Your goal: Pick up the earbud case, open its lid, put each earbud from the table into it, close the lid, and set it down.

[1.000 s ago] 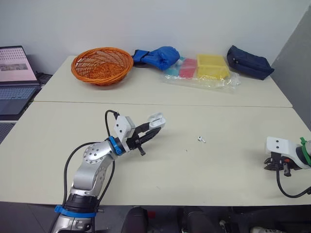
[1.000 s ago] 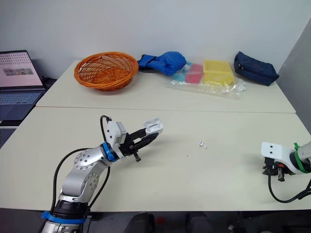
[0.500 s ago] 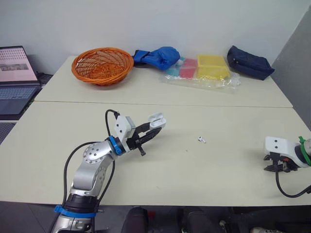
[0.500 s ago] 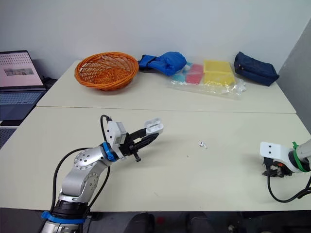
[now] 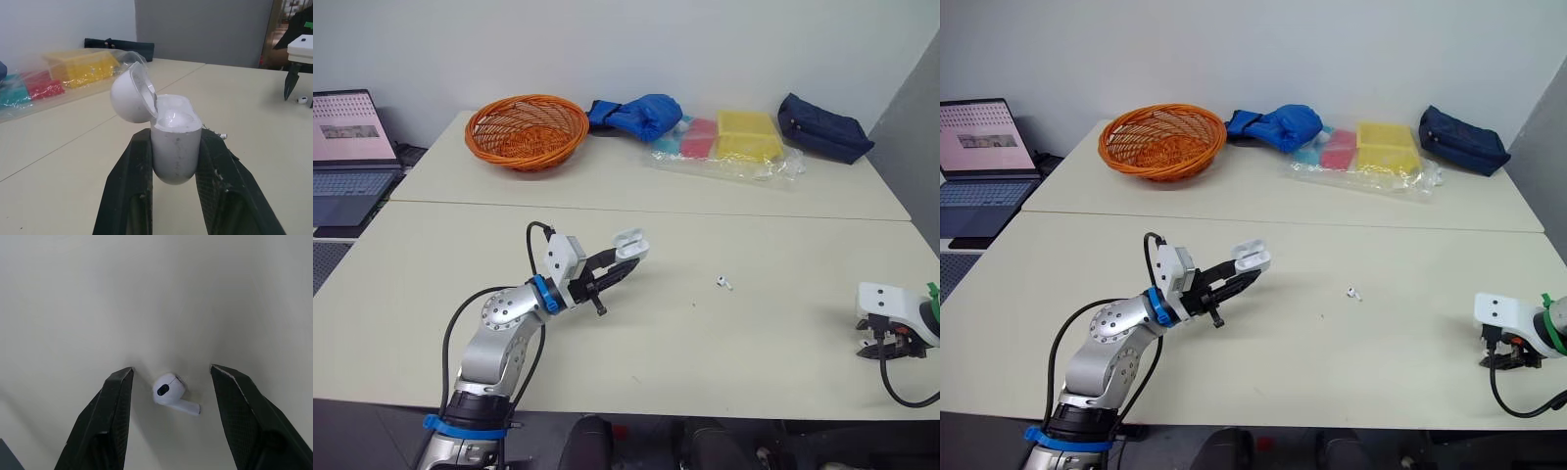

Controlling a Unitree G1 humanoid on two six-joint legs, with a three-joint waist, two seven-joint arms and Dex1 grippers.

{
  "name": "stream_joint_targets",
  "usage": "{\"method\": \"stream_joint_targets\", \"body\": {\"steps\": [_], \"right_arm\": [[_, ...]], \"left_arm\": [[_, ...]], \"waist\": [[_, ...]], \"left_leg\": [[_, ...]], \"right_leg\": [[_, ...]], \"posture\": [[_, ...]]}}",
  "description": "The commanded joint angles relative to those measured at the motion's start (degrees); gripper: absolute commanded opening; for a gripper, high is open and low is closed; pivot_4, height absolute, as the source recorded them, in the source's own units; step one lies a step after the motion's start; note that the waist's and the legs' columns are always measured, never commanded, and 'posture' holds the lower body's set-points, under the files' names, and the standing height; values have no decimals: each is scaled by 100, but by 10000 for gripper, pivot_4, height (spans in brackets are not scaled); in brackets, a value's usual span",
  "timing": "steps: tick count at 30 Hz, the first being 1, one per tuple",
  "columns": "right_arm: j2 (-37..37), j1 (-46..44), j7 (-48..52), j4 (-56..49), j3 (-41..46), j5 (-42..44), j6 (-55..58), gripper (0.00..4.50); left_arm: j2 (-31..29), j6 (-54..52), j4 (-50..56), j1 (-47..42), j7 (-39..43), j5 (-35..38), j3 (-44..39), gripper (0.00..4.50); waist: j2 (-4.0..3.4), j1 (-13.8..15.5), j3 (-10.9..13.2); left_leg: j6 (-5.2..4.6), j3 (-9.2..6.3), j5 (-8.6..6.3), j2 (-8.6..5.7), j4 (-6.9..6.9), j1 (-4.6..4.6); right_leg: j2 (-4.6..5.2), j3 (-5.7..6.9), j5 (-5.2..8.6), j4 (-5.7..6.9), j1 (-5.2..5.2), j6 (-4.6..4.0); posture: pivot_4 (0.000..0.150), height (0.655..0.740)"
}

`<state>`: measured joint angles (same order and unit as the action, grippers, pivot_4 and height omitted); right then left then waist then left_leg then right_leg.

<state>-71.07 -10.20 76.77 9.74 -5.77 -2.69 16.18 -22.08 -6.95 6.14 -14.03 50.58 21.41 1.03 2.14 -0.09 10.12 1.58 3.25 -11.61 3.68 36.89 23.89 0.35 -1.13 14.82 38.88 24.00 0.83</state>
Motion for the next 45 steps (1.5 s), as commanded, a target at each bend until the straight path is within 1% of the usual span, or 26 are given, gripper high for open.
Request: {"method": "stream_joint_targets", "body": {"steps": [1, 3, 5, 23, 24, 25, 27, 28, 29, 33, 36, 38, 40, 42, 44, 45], "right_arm": [[-65, 69, 4, 45, 69, 10, 17, 25849], [-54, 75, -12, 85, 66, 0, -6, 25849], [-44, 57, -44, 147, 65, -14, -1, 22135], [-78, 170, -51, 199, 89, -10, 8, 22135], [-76, 177, -41, 196, 91, -6, 22, 18530], [-73, 180, -35, 197, 92, -5, 29, 16288], [-68, 168, -31, 217, 81, -22, 5, 10154], [-56, 143, -39, 243, 72, -33, -11, 6209], [-52, 148, -49, 249, 79, -33, -22, 3695], [-77, 92, -58, 418, 63, -91, -244, 3587], [88, -108, 15, 107, 182, 182, -141, 3587], [410, -371, 120, -437, 370, 734, -138, 3586], [1080, -805, -268, -1322, 726, 1575, 786, 3586], [1891, -1256, -1057, -2150, 1155, 2436, 1955, 3586], [2363, -1503, -1617, -2672, 1418, 2937, 2770, 3586], [2496, -1589, -1816, -2913, 1467, 3063, 2988, 3586]], "left_arm": [[55, 161, 41, -84, -23, 38, -6, 8048], [63, 172, 8, -111, -22, 29, -8, 8048], [55, 178, -6, -124, -12, 24, -18, 8048], [30, 198, 0, -152, -48, 14, -26, 8048], [25, 192, 12, -146, -47, 17, -26, 8048], [21, 185, 23, -139, -46, 21, -25, 8048], [15, 172, 34, -135, -45, 27, -23, 8048], [12, 170, 30, -138, -43, 27, -23, 8048], [9, 170, 45, -123, -43, 29, -23, 8048], [-1, 177, 19, -157, -46, 25, -37, 8048], [11, 177, 29, -164, -45, 35, -30, 8048], [52, 202, 1, -195, -54, 17, 4, 8048], [134, 250, -55, -263, -82, -14, 53, 8048], [214, 298, -127, -339, -112, -39, 84, 8048], [249, 331, -168, -364, -120, -44, 97, 8048], [262, 345, -186, -383, -119, -50, 111, 8048]], "waist": [[0, 0, 0], [0, 0, 0], [0, 0, 0], [1, 2, 0], [1, 1, -1], [2, 0, -1], [3, -3, -2], [3, -4, -2], [3, -4, -2], [3, -3, -2], [3, -6, -2], [3, -27, -2], [4, -121, -1], [-3, -177, 2], [-5, -170, 2], [-6, -154, 1]], "left_leg": [[0, -1, 0, 0, 0, 0], [0, -2, 0, 0, 0, 0], [0, -1, 0, 0, 1, 0], [0, -3, 0, -1, 6, -1], [0, -3, 0, -1, 6, -1], [0, -3, 0, -1, 6, -1], [0, -2, 0, -1, 7, -3], [0, -2, 0, -1, 8, -4], [0, -2, 0, -1, 8, -6], [0, -2, 0, -2, 10, -10], [0, -1, 0, -3, 10, -10], [0, -2, 0, -2, 10, -10], [0, -4, 0, 0, 7, -13], [0, -22, 0, 2, 6, -14], [1, -47, 1, 1, 4, -13], [1, -54, 1, 1, 2, -10]], "right_leg": [[0, 1, 0, 0, 0, 0], [0, 3, 0, 0, 0, -1], [0, 1, 0, 0, -1, -1], [0, 2, 0, -1, -7, 0], [1, 2, -1, -1, -7, 1], [0, 2, -1, -1, -8, 1], [1, 1, -1, -1, -10, 1], [1, 0, 0, -1, -10, 0], [1, 0, 1, -1, -11, -2], [2, 1, 3, -2, -17, -6], [4, 0, 3, -4, -19, -6], [3, 0, 2, -4, -19, -5], [-4, -5, -8, 1, -16, 12], [-16, -4, -20, 9, -15, 26], [-23, 4, -20, 13, -16, 25], [-24, 11, -20, 13, -16, 24]], "posture": [[1500, 7400], [1500, 7400], [1500, 7400], [1500, 7400], [1500, 7400], [1500, 7400], [1500, 7400], [1500, 7400], [1500, 7400], [1500, 7400], [1500, 7400], [1500, 7400], [1500, 7400], [1500, 7400], [1500, 7400], [1500, 7400]]}}
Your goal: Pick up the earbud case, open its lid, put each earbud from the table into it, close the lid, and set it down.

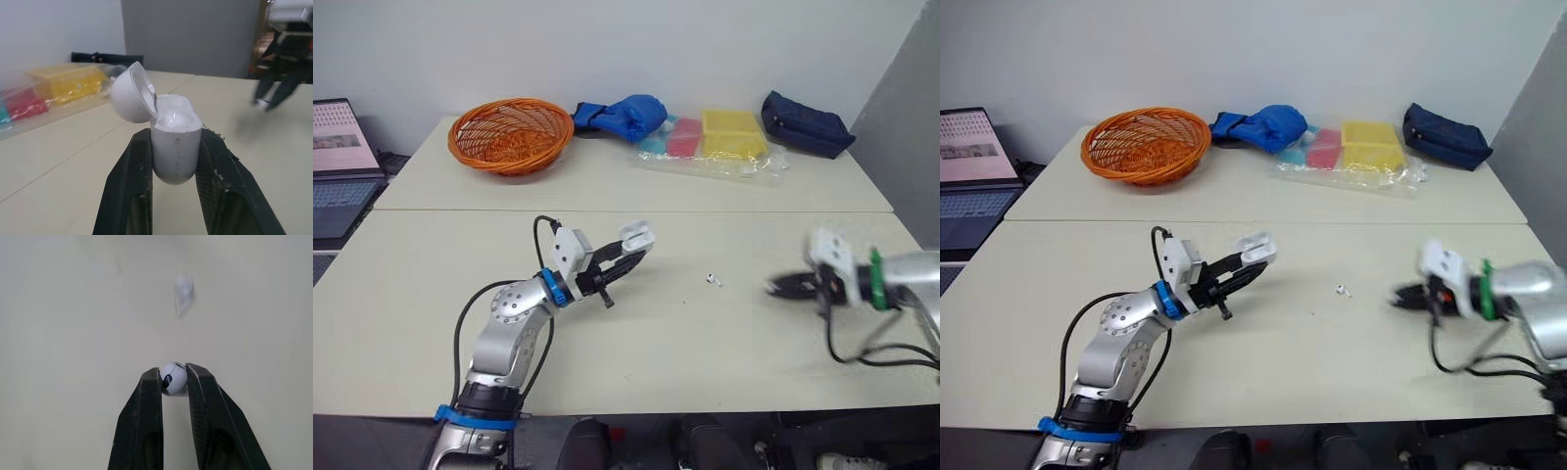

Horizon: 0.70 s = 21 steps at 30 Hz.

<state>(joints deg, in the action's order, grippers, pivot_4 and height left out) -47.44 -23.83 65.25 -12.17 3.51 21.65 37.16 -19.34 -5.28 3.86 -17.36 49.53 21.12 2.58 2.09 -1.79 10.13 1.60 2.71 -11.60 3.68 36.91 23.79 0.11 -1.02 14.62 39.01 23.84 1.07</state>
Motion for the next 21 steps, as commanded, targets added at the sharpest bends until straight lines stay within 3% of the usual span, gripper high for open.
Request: {"method": "stream_joint_targets", "body": {"steps": [1, 4, 7, 12, 21], "right_arm": [[615, -537, -1254, -1072, 568, 748, 1016, 3586], [1857, -1220, -2589, -1902, 511, 1022, 1147, 3586], [2384, -1190, -3073, -2271, 245, 799, 821, 3586], [2850, -848, -3453, -2278, -305, 513, 214, 3586], [3569, -832, -3592, -1289, -953, -104, -1182, 3586]], "left_arm": [[28, 175, 1, -105, -37, -12, -36, 8048], [150, 173, -132, -313, -38, 21, 30, 8048], [255, 183, -287, -526, -11, 29, 63, 8048], [409, 199, -496, -795, -63, 56, 72, 8048], [535, 55, -376, -934, -154, 133, 58, 8048]], "waist": [[-1, 41, -1], [-1, 30, -1], [3, 97, -4], [7, 140, -6], [6, 127, -5]], "left_leg": [[0, -5, 0, 1, -1, 4], [0, 0, -1, -1, -3, 15], [0, -6, 0, -2, 2, 49], [-1, 15, -1, -4, 2, 53], [-2, 5, 0, 3, 0, 36]], "right_leg": [[0, 4, 3, -3, 0, -3], [6, 5, 5, -10, 6, -5], [6, 12, 3, -9, 26, -3], [14, 6, 2, -26, 26, 0], [-1, 7, 2, -7, 26, -2]], "posture": [[1500, 7400], [1500, 7400], [1500, 7400], [1500, 7400], [1500, 7400]]}}
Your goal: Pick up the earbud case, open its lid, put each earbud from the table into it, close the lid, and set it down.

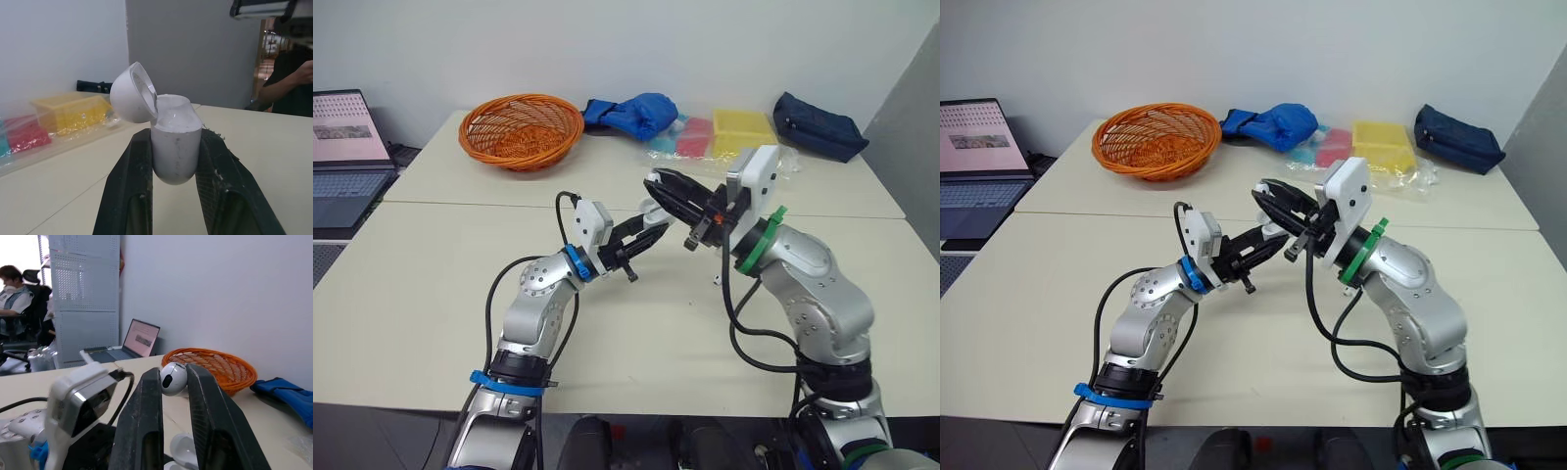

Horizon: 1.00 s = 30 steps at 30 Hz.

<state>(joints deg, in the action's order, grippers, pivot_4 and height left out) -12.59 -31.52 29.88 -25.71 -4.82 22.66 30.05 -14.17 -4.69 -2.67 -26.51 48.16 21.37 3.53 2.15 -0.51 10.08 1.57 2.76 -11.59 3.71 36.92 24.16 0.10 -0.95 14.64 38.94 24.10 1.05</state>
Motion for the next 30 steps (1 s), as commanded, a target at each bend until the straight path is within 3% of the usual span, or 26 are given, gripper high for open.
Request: {"method": "stream_joint_targets", "body": {"steps": [1, 5, 9, 13, 17, 30], "right_arm": [[173, -61, -111, 118, -150, -221, -512, 3586], [391, -14, -301, 205, -230, -267, -536, 3586], [665, -80, -533, 70, 21, 225, -114, 3586], [1375, -499, -2056, -104, 1276, 3500, 1529, 3586], [1163, -741, -2991, -71, 1657, 4885, 1990, 3586], [696, -766, -3350, 45, 1419, 5567, 1927, 3586]], "left_arm": [[12, -24, 301, -17, -19, 124, -47, 8048], [2, -71, 304, -43, -45, 153, -95, 8048], [-1, -105, 309, -59, -55, 173, -116, 8048], [-71, -81, 248, -46, 16, 192, -160, 8048], [-113, -41, 204, -17, 43, 198, -179, 8048], [-80, -22, 189, -89, 34, 167, -165, 8048]], "waist": [[0, -1, 0], [0, 0, 0], [0, 0, 0], [-2, -3, 1], [-2, -30, 1], [-2, -107, 1]], "left_leg": [[0, 2, 0, 0, 0, 0], [0, 3, 0, 0, -3, 2], [0, 3, 0, 1, -2, 2], [0, 2, 0, 5, -1, 3], [0, 3, 0, 4, -4, 4], [-1, -6, 0, 3, -6, 17]], "right_leg": [[0, -1, 0, 0, 0, 0], [1, -1, 1, -3, 1, 0], [2, -1, 0, -3, 1, 0], [4, -1, 0, 1, 2, -2], [5, -1, 0, -5, 1, -3], [4, 0, 1, -11, 5, -1]], "posture": [[1500, 7400], [1500, 7400], [1500, 7400], [1500, 7400], [1500, 7400], [1500, 7400]]}}
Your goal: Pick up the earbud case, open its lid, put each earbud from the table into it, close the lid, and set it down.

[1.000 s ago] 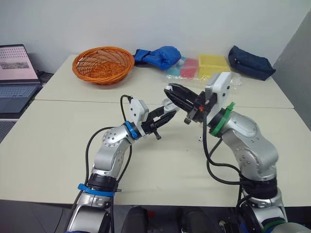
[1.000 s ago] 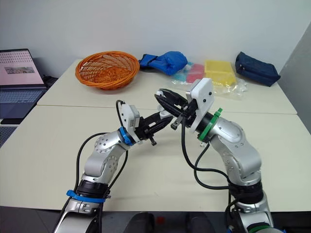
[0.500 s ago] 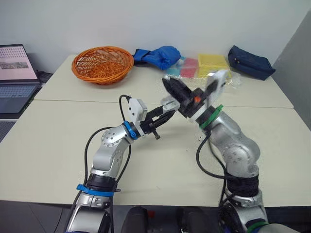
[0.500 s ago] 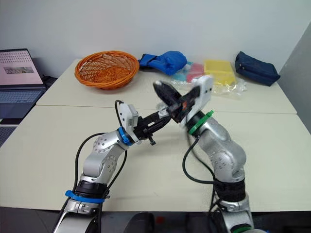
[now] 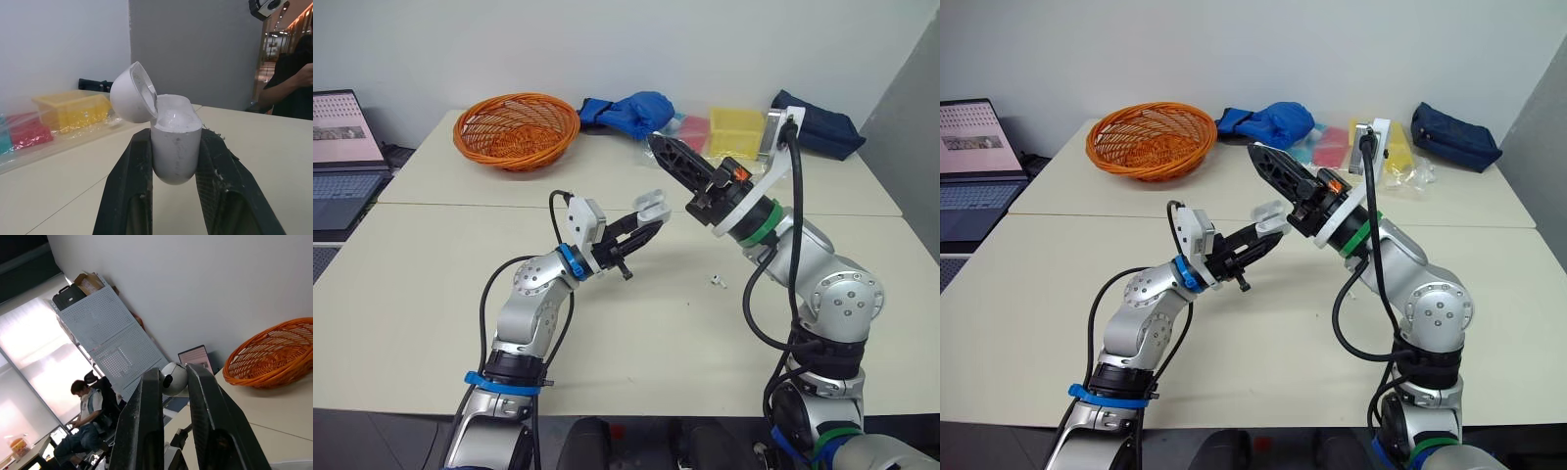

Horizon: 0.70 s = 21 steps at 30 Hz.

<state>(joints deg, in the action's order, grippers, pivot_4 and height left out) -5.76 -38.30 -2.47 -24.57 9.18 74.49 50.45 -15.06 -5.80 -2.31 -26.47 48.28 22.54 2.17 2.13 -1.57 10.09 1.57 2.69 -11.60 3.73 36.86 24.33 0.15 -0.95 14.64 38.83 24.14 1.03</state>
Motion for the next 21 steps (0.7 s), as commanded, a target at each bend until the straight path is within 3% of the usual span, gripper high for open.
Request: {"method": "stream_joint_targets", "body": {"steps": [1, 11, 13, 15, 17, 21], "right_arm": [[14, -90, -178, -58, 14, 521, -109, 3586], [-700, 38, -42, -115, -320, 669, 125, 3586], [-1527, 210, 536, -353, -530, -394, 78, 3586], [-3100, 485, 1382, -716, -1248, -2105, -222, 3586], [-4562, 1027, 2767, -793, -1407, -3110, -940, 3586], [-6298, 1686, 4923, -297, -1180, -3621, -1520, 3586]], "left_arm": [[6, 95, 150, -92, 24, 44, -27, 8048], [5, 437, 82, -99, 12, -180, 31, 8048], [-38, 561, 54, -95, 39, -272, 61, 8048], [-101, 596, 42, -33, 68, -295, 48, 8048], [-203, 590, 72, 80, 140, -260, 24, 8048], [-375, 669, 51, 176, 361, -235, 44, 8048]], "waist": [[0, -1, 0], [0, -3, 0], [-2, 19, 1], [-6, 60, 4], [-11, 99, 5], [-15, 91, 7]], "left_leg": [[0, 0, 0, 0, 0, 0], [0, -1, 0, 0, -5, 4], [0, -9, 0, 1, -8, 8], [0, -22, 0, -5, -1, 29], [0, -19, -1, -10, -5, 40], [-35, 0, -22, -9, -14, 44]], "right_leg": [[0, 0, 0, 0, 0, 0], [1, -2, 0, -13, 0, 0], [1, -2, 0, -18, 0, 0], [7, 9, 0, -34, 3, 0], [16, 11, -1, -59, 6, 4], [11, 9, -4, -94, 7, 11]], "posture": [[1500, 7400], [1500, 7400], [1500, 7400], [1500, 7400], [1500, 7400], [1500, 7400]]}}
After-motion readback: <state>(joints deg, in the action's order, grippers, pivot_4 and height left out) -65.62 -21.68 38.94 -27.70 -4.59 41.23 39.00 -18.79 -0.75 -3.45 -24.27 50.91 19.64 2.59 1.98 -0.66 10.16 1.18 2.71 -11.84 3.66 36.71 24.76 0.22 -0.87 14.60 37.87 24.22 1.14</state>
